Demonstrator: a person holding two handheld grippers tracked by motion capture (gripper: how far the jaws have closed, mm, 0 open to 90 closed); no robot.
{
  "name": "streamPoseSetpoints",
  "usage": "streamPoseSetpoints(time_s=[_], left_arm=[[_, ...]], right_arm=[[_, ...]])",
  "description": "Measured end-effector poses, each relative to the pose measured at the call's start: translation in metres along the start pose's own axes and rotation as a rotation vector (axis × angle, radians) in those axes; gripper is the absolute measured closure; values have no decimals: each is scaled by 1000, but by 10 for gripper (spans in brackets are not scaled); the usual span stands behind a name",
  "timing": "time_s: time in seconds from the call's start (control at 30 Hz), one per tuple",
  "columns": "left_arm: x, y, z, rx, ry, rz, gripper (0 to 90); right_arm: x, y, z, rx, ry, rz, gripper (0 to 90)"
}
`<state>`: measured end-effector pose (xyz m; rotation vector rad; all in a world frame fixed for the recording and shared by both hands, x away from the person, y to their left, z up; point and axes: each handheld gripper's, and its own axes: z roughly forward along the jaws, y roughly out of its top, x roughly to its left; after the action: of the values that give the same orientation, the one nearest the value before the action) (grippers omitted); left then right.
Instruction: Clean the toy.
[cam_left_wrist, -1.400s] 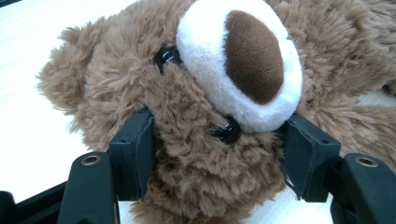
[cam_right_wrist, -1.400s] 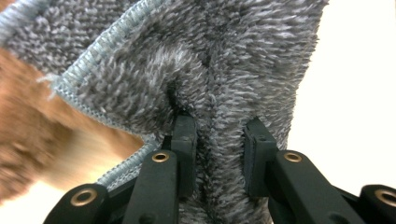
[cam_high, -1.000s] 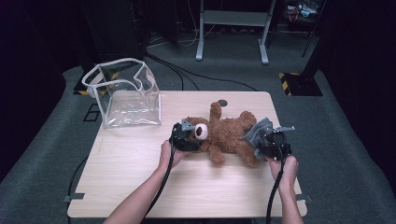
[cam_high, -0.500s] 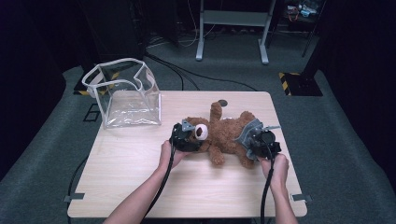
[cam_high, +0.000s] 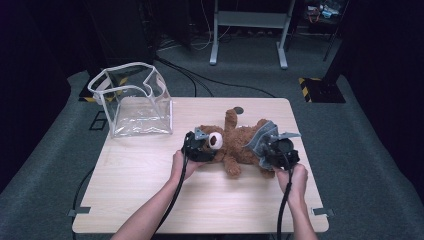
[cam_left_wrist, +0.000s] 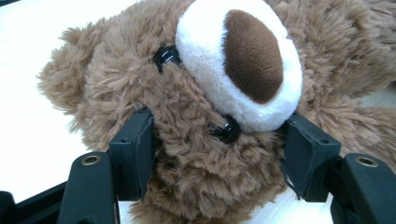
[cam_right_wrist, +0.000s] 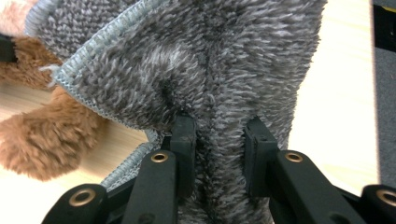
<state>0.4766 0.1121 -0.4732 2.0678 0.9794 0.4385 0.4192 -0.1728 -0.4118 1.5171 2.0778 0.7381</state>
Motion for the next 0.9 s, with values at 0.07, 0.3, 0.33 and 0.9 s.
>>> streamPoseSetpoints(time_s=[0.07,0.3,0.33,0.9], left_arm=[[1,0,0,8,-3,8,340],[1,0,0,8,-6,11,341],[1,0,0,7,-7,11,341],[2,0,-1,7,-5,8,340]], right_arm=[[10,1,12,23,10,-18,700],[4,-23,19,72,-18,-24,701],[0,-28,18,86,-26,-14,701],[9,-9,19,42,-14,-24,699]])
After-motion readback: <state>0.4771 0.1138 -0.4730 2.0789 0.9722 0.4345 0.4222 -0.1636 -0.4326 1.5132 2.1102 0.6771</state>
